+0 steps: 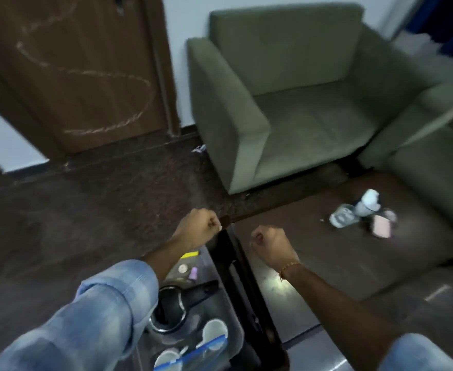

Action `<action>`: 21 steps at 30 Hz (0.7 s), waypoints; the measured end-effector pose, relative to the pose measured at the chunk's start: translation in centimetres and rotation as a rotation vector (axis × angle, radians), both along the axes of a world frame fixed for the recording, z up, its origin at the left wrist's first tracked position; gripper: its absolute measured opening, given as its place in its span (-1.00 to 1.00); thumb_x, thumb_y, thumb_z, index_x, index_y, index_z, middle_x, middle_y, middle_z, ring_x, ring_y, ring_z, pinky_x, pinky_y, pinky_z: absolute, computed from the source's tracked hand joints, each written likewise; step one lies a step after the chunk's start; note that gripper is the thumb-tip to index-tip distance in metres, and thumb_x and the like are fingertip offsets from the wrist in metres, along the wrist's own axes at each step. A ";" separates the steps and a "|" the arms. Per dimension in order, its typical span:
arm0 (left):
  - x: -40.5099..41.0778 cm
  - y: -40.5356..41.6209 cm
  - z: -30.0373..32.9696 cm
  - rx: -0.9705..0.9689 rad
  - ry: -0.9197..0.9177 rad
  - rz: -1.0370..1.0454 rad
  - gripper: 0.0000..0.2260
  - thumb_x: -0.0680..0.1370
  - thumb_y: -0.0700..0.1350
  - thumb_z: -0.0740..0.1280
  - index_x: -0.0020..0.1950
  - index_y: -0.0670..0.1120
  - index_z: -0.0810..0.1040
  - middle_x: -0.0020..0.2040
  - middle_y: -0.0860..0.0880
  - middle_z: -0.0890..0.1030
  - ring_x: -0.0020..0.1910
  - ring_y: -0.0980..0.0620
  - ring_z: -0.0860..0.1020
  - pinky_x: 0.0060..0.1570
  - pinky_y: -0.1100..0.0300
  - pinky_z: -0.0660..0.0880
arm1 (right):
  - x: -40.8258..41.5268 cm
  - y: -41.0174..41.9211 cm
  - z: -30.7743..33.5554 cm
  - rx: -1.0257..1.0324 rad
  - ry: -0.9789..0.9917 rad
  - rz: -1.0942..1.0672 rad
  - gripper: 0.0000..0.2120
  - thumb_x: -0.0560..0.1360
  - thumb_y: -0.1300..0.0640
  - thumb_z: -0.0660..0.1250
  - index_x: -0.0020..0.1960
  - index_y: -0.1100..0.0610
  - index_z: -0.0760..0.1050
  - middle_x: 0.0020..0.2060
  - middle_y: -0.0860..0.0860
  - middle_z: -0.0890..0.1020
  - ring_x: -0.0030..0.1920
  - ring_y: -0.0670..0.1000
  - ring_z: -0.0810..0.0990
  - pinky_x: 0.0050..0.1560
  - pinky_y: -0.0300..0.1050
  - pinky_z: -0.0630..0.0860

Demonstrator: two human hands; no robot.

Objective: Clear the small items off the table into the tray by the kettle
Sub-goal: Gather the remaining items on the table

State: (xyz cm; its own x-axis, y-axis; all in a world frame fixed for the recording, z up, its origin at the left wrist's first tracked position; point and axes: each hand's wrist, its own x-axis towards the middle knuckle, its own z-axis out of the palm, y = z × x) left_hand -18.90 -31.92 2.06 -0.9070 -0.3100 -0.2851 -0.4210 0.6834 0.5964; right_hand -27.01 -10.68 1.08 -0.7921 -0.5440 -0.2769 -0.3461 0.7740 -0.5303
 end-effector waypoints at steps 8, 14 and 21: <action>-8.1 16.9 4.8 -0.068 0.061 -0.261 -0.68 0.39 0.25 0.45 -0.28 0.02 0.55 -0.31 0.10 0.62 -0.25 0.12 0.60 -0.20 0.16 0.52 | -3.8 17.9 5.2 -0.156 0.175 -0.314 -0.96 0.37 0.15 0.41 -0.18 0.08 0.63 -0.26 0.01 0.67 -0.20 -0.01 0.64 -0.13 -0.15 0.56; -10.9 30.9 6.0 -0.031 0.104 -0.360 -0.70 0.49 0.20 0.38 -0.36 0.09 0.48 -0.41 0.13 0.53 -0.35 0.13 0.53 -0.28 0.19 0.44 | -4.2 33.2 6.5 -0.194 0.239 -0.427 -0.95 0.37 0.14 0.41 -0.17 0.08 0.64 -0.25 0.01 0.69 -0.19 -0.02 0.64 -0.11 -0.15 0.54; -14.0 43.2 6.9 -0.112 0.127 -0.487 -0.95 0.51 0.04 0.38 -0.12 0.12 0.62 -0.27 0.21 0.59 -0.11 0.11 0.62 -0.19 0.24 0.43 | -5.7 46.6 8.3 -0.228 0.226 -0.618 -0.95 0.40 0.12 0.41 -0.17 0.07 0.63 -0.23 0.02 0.68 -0.16 0.00 0.64 -0.04 -0.08 0.58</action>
State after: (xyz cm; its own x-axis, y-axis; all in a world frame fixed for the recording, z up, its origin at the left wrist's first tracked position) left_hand -32.87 11.33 8.95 -0.9791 0.1346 -0.1522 0.0331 0.8448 0.5340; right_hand -32.76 35.95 9.37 -1.0000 -0.0001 -0.0015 0.0009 0.7426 -0.6698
